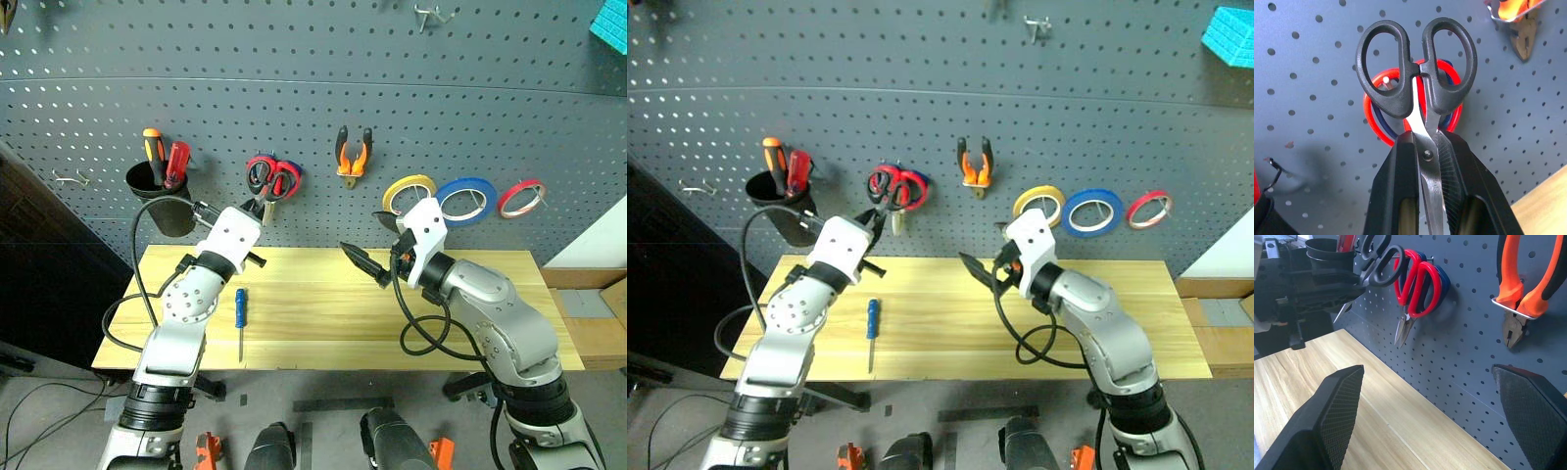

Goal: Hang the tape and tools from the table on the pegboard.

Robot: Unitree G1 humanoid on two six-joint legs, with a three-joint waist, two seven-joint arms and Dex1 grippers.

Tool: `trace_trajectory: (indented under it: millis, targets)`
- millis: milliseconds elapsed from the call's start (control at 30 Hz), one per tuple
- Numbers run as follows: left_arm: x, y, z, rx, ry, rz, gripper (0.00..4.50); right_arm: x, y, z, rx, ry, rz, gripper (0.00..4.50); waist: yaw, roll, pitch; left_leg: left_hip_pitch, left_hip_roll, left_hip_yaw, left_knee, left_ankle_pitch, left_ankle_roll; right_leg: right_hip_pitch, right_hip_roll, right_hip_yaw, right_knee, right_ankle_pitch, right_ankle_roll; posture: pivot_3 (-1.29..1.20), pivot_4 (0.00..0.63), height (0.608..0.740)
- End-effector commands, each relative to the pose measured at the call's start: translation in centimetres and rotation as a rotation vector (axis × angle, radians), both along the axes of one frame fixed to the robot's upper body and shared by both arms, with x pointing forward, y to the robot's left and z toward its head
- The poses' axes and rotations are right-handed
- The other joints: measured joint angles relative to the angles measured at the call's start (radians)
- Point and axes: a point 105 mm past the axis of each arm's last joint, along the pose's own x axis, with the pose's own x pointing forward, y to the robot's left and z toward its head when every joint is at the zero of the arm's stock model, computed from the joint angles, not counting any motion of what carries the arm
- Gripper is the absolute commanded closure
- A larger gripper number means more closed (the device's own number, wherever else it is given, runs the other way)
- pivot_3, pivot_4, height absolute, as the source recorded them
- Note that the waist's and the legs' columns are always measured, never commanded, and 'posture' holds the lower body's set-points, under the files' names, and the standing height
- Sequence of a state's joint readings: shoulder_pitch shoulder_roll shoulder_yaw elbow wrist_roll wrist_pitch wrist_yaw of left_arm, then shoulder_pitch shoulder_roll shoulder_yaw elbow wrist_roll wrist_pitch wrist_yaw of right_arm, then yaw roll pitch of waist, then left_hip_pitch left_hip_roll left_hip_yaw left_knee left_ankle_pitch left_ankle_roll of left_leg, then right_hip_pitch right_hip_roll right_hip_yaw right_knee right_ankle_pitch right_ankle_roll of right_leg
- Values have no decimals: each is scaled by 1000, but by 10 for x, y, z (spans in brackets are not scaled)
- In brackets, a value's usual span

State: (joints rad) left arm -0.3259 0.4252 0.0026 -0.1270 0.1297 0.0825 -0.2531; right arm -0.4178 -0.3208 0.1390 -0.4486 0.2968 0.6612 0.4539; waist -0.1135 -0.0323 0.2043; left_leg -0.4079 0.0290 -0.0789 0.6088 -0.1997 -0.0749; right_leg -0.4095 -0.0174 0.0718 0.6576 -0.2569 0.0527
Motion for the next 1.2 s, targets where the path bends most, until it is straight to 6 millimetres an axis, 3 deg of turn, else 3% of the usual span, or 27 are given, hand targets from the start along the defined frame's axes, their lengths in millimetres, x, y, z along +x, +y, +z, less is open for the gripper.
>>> trace_trajectory:
  millis: [33,267,533,733,900,1033,1200]
  targets:
    - [2,-3,6,-12,-19,-6,4187,-2,3,15,25,-61,13,0,-1,0,0,0,0,0,0,0,0,0,0,0,0,0,0,-153,184,740]
    - [16,-6,-9,-72,68,8,4187,-1,6,16,29,-61,21,0,0,0,0,0,0,0,0,0,0,0,0,0,1,0,0,-151,186,740]
    - [13,-3,-21,-118,146,0,1758,-4,8,10,6,-36,28,0,-3,0,0,0,0,0,0,0,0,0,0,0,1,0,0,-153,190,740]
    - [-8,36,-52,-248,308,174,11,-8,12,-10,-34,72,41,0,-4,0,0,0,0,0,0,0,0,0,0,0,1,0,0,-143,193,740]
    - [-28,71,-101,-362,576,344,11,-20,25,-27,-24,228,97,0,-2,0,0,0,0,-1,1,0,0,0,0,0,2,0,0,-126,197,740]
    - [-33,76,-131,-429,745,403,11,-20,32,-34,-40,286,94,0,2,0,1,0,0,-1,1,0,0,0,1,-1,3,0,0,-118,202,740]
    - [-27,75,-153,-521,848,459,11,-20,39,-37,-62,310,104,0,4,-2,2,0,0,-1,2,0,0,0,1,-1,2,0,0,-128,203,740]
